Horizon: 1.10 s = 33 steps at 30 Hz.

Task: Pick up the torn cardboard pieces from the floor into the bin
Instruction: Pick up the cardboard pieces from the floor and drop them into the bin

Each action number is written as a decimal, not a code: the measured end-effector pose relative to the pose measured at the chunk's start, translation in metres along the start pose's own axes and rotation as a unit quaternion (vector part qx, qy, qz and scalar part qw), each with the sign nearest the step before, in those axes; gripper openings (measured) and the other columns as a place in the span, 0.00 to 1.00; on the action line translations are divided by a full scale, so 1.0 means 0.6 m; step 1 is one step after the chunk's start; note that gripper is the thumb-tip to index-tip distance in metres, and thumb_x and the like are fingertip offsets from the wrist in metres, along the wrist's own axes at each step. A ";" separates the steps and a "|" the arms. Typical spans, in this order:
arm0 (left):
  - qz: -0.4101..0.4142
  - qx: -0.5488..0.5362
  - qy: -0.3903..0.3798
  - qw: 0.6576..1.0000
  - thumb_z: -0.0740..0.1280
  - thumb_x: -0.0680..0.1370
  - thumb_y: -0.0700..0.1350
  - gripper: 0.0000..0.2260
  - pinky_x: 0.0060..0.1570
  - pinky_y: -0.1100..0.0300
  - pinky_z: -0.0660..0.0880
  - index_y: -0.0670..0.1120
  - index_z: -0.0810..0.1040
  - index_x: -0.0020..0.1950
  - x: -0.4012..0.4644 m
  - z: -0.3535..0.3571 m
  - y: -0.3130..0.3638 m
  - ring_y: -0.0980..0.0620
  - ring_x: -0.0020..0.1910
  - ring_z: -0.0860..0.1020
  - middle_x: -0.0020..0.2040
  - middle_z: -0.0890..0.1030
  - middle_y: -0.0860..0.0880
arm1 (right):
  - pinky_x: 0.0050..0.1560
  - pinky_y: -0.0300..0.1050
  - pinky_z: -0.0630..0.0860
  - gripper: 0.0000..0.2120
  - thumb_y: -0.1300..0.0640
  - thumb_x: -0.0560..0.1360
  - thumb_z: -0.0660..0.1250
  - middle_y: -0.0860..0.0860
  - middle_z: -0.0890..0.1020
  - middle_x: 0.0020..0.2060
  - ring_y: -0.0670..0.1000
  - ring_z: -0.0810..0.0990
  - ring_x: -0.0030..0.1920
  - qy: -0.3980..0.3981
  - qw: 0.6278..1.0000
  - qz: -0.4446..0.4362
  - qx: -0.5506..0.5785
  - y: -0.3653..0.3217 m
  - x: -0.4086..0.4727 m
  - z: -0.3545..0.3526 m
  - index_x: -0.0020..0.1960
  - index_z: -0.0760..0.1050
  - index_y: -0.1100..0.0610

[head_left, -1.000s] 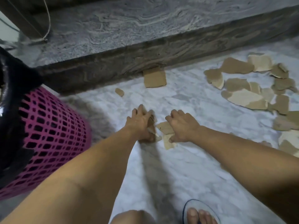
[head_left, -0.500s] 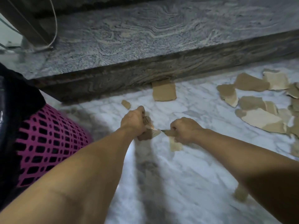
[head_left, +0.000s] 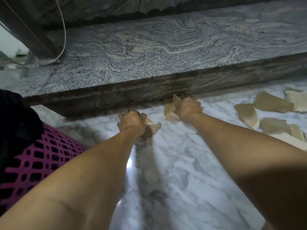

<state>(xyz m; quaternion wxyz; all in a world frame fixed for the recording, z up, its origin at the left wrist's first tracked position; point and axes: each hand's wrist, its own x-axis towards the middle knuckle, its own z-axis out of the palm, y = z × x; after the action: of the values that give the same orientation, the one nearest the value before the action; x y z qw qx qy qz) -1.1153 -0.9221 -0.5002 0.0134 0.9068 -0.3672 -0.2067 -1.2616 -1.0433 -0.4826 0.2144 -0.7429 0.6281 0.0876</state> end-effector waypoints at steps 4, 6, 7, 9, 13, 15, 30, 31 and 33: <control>0.016 -0.051 0.040 0.998 0.65 0.78 0.47 0.11 0.56 0.53 0.73 0.47 0.78 0.59 -0.009 0.021 0.000 0.43 0.62 0.70 0.63 0.73 0.44 | 0.65 0.53 0.69 0.27 0.46 0.77 0.66 0.57 0.66 0.71 0.61 0.68 0.68 0.029 0.999 0.041 0.007 0.007 0.002 0.025 0.72 0.67 0.58; 0.009 -0.099 0.043 0.994 0.66 0.76 0.43 0.07 0.51 0.56 0.75 0.47 0.79 0.54 -0.011 0.019 0.003 0.43 0.55 0.77 0.55 0.80 0.43 | 0.61 0.50 0.72 0.28 0.47 0.73 0.72 0.57 0.75 0.66 0.60 0.73 0.65 0.015 0.996 0.064 0.064 0.010 0.003 0.019 0.68 0.70 0.57; 0.005 -0.115 0.040 0.993 0.66 0.76 0.41 0.07 0.48 0.57 0.75 0.46 0.79 0.53 -0.012 0.017 0.004 0.43 0.53 0.79 0.52 0.81 0.43 | 0.59 0.49 0.72 0.28 0.49 0.71 0.74 0.56 0.77 0.64 0.60 0.75 0.64 0.008 0.993 0.068 0.092 0.012 0.002 0.015 0.67 0.70 0.56; -0.009 -0.142 0.028 0.989 0.67 0.75 0.39 0.09 0.46 0.57 0.75 0.47 0.78 0.54 -0.015 0.012 0.005 0.43 0.51 0.80 0.51 0.82 0.43 | 0.59 0.48 0.71 0.30 0.50 0.70 0.75 0.55 0.79 0.62 0.59 0.75 0.64 0.011 0.990 0.070 0.122 0.016 -0.007 0.005 0.68 0.68 0.53; -0.026 -0.180 -0.004 0.983 0.67 0.75 0.42 0.10 0.42 0.60 0.73 0.48 0.76 0.56 -0.035 0.005 0.003 0.44 0.51 0.79 0.51 0.81 0.44 | 0.54 0.48 0.73 0.32 0.53 0.68 0.78 0.56 0.80 0.59 0.59 0.78 0.60 0.033 0.987 0.060 0.145 0.035 -0.032 -0.020 0.65 0.65 0.56; -0.022 -0.177 -0.024 0.984 0.67 0.76 0.45 0.07 0.43 0.60 0.72 0.47 0.77 0.54 -0.051 -0.001 0.004 0.44 0.51 0.79 0.51 0.81 0.44 | 0.51 0.47 0.73 0.33 0.55 0.67 0.79 0.58 0.79 0.57 0.60 0.78 0.58 0.040 0.985 0.057 0.157 0.051 -0.044 -0.044 0.63 0.64 0.59; 0.115 -0.182 -0.006 0.977 0.73 0.72 0.43 0.08 0.41 0.60 0.74 0.43 0.81 0.49 -0.189 -0.321 0.031 0.51 0.41 0.79 0.41 0.82 0.48 | 0.60 0.49 0.78 0.41 0.56 0.59 0.85 0.55 0.82 0.56 0.56 0.82 0.54 -0.023 0.963 -0.038 0.265 0.008 -0.252 -0.303 0.67 0.71 0.59; 0.116 -0.177 0.007 0.977 0.74 0.71 0.41 0.09 0.42 0.61 0.74 0.43 0.81 0.50 -0.208 -0.351 0.021 0.51 0.41 0.78 0.41 0.82 0.49 | 0.61 0.51 0.78 0.43 0.55 0.57 0.85 0.55 0.82 0.57 0.56 0.82 0.54 -0.021 0.961 -0.060 0.268 -0.009 -0.274 -0.316 0.67 0.71 0.58; 0.120 -0.149 0.034 0.981 0.76 0.67 0.40 0.14 0.44 0.60 0.76 0.41 0.83 0.52 -0.257 -0.412 -0.009 0.50 0.45 0.81 0.45 0.84 0.47 | 0.62 0.52 0.77 0.40 0.53 0.56 0.85 0.53 0.82 0.56 0.55 0.82 0.54 -0.012 0.960 -0.102 0.262 -0.043 -0.330 -0.341 0.64 0.73 0.56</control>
<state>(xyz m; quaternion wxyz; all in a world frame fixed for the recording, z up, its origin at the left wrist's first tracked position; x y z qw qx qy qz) -1.1161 -0.8465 -0.2188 0.1855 0.8506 -0.4377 -0.2247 -1.3038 -0.9504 -0.2151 0.4166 -0.7198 0.5474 -0.0931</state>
